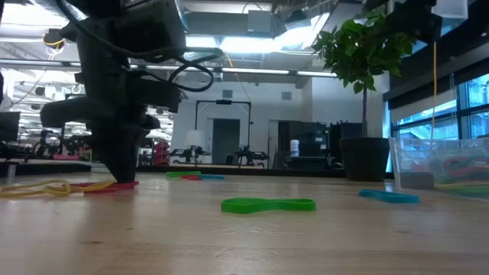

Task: Pick and place rubber bands into bin
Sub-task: Put the red rubber band into the transparent bin

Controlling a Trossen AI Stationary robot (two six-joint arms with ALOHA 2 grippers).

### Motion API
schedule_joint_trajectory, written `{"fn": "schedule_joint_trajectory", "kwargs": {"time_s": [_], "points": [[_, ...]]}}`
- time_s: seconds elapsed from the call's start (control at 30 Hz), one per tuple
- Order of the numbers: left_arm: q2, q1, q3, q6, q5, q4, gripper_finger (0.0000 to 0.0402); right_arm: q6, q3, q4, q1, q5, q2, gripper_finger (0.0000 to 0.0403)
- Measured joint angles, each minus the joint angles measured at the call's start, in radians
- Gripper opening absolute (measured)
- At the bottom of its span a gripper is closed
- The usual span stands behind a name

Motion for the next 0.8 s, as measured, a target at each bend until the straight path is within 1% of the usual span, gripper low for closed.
{"fn": "schedule_joint_trajectory", "kwargs": {"time_s": [0.1,0.27,0.47,0.63,0.7,0.8], "points": [[-0.002,-0.008,0.039,-0.062,-0.028,-0.045,0.0003,-0.075,0.000,-0.008,0.000,0.002,-0.061,0.0216],[-0.006,-0.025,0.148,-0.153,-0.142,-0.126,0.0003,-0.182,0.000,-0.009,0.000,0.005,-0.168,0.0216],[-0.006,-0.037,0.283,-0.189,-0.200,-0.160,0.0002,-0.284,0.000,-0.031,0.000,0.004,-0.268,0.0216],[0.024,-0.029,0.405,-0.167,-0.229,-0.073,0.0002,-0.341,0.000,-0.036,0.000,0.004,-0.318,0.0216],[0.064,-0.018,0.463,-0.142,-0.233,-0.013,0.0002,-0.361,0.000,-0.036,0.000,0.004,-0.335,0.0216],[0.151,-0.001,0.560,-0.059,-0.222,0.075,0.0002,-0.381,0.000,-0.029,0.000,0.004,-0.358,0.0216]]}}
